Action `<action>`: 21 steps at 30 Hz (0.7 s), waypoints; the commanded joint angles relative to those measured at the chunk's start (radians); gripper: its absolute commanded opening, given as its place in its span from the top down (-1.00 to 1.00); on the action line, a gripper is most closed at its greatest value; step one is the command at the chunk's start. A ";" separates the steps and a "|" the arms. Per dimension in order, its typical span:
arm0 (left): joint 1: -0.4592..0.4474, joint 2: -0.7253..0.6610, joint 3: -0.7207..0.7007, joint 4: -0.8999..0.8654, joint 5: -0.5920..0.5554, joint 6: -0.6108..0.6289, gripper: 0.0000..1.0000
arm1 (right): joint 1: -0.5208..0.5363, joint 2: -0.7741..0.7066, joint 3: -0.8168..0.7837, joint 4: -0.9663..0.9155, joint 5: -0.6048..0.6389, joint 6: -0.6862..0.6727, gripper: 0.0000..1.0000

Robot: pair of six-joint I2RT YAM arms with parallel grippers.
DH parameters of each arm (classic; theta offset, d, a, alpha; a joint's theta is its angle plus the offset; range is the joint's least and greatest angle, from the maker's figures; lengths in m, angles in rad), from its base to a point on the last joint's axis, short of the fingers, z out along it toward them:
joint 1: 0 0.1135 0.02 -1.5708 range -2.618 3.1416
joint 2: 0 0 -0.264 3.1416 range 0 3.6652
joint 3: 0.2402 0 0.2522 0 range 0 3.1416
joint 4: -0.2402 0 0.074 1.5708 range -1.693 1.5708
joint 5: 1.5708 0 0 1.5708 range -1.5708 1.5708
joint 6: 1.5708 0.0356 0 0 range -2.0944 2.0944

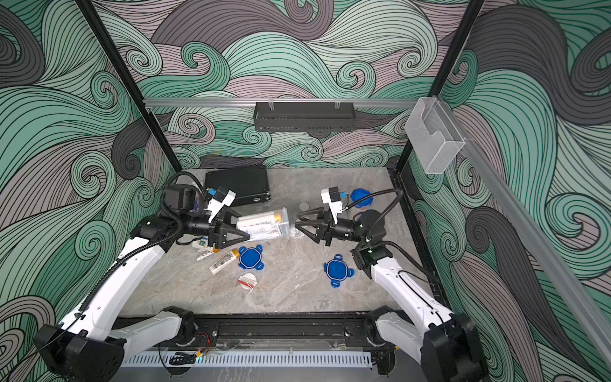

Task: Take out toiletry kits
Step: 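Pour the toiletry kits out of the container.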

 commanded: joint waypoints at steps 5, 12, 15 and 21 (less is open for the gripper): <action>0.004 -0.091 -0.049 0.032 0.005 0.379 1.00 | 0.034 -0.079 -0.016 -0.061 -0.044 -0.084 0.03; 0.004 -0.131 -0.094 0.083 -0.033 0.453 1.00 | 0.090 -0.074 -0.009 -0.127 -0.078 -0.150 0.07; 0.005 -0.121 -0.072 0.041 -0.048 0.495 1.00 | 0.099 -0.072 -0.021 -0.133 -0.066 -0.151 0.08; 0.005 -0.125 -0.073 0.084 -0.068 0.466 1.00 | 0.128 -0.046 -0.020 -0.170 -0.067 -0.175 0.11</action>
